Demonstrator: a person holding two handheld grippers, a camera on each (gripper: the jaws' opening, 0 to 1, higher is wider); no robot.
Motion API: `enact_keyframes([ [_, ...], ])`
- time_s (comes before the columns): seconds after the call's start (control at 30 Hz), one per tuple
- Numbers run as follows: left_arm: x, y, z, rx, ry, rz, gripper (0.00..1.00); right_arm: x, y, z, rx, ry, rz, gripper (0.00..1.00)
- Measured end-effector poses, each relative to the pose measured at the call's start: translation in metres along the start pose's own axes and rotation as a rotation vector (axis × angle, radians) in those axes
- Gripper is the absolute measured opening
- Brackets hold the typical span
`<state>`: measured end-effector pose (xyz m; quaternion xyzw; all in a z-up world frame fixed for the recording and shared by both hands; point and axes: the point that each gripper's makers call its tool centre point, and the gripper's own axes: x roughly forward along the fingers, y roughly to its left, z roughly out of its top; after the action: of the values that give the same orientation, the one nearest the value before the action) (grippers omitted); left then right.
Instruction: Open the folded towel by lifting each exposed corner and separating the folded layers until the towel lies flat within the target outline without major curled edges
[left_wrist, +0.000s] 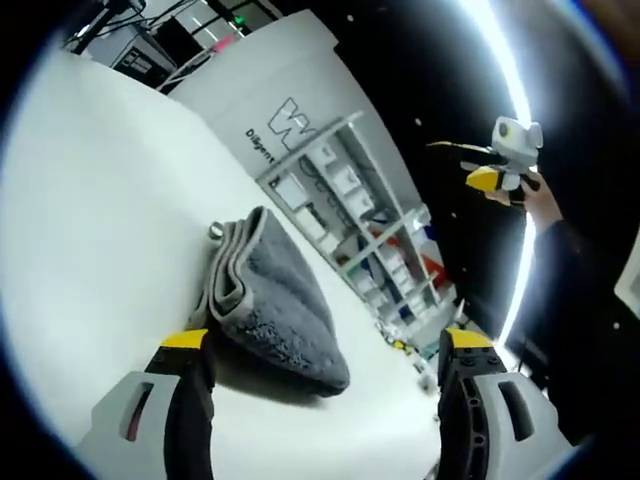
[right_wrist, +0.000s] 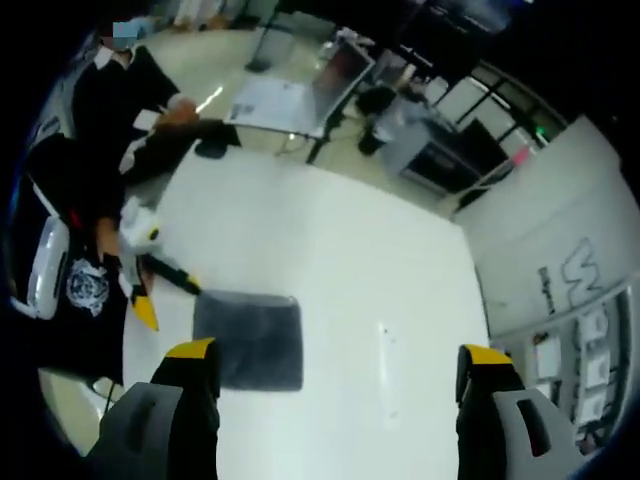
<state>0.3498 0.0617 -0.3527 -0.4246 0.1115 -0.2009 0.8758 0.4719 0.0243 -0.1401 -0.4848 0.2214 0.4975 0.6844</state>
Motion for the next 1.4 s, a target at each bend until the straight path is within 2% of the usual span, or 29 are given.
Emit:
enact_keyframes([
  [0.13,0.004,0.006,0.003,-0.003,-0.003,0.018,0.88,0.013,0.001,-0.003,-0.015,0.014,0.012,0.99],
  [0.2,0.005,0.011,0.003,0.004,0.001,0.044,0.81,0.019,-0.003,-0.003,-0.007,0.012,0.012,0.99],
  [0.3,0.006,0.015,0.004,0.005,-0.008,0.064,0.76,0.028,-0.006,-0.004,0.005,0.011,0.019,0.98],
  [0.5,0.004,0.015,0.009,-0.005,-0.021,0.064,0.74,0.048,-0.008,-0.015,-0.005,0.053,0.028,0.98],
  [0.67,0.005,0.012,0.019,0.041,-0.043,0.063,0.73,0.054,-0.009,-0.017,-0.019,0.073,0.022,0.99],
  [0.77,0.009,0.017,0.014,0.038,-0.02,0.073,0.7,0.056,-0.007,-0.013,-0.019,0.064,0.032,0.99],
  [0.87,0.01,0.021,0.009,0.035,-0.004,0.076,0.6,0.063,-0.001,-0.013,-0.027,0.059,0.051,0.98],
  [0.9,0.01,0.022,0.009,0.035,-0.002,0.08,0.53,0.066,0.001,-0.014,-0.031,0.062,0.059,0.98],
  [0.97,0.009,0.023,0.013,0.039,-0.019,0.08,0.45,0.071,0.004,-0.017,-0.034,0.072,0.073,0.98],
  [1.07,0.01,0.021,0.015,0.04,-0.028,0.071,0.47,0.08,0.009,-0.026,-0.04,0.096,0.094,0.98],
  [1.2,0.015,0.026,0.01,0.039,-0.005,0.086,0.48,0.09,0.009,-0.029,-0.035,0.095,0.106,0.96],
  [1.4,0.014,0.026,0.012,0.093,0.006,0.103,0.41,0.1,0.016,-0.032,-0.039,0.085,0.139,0.92],
])
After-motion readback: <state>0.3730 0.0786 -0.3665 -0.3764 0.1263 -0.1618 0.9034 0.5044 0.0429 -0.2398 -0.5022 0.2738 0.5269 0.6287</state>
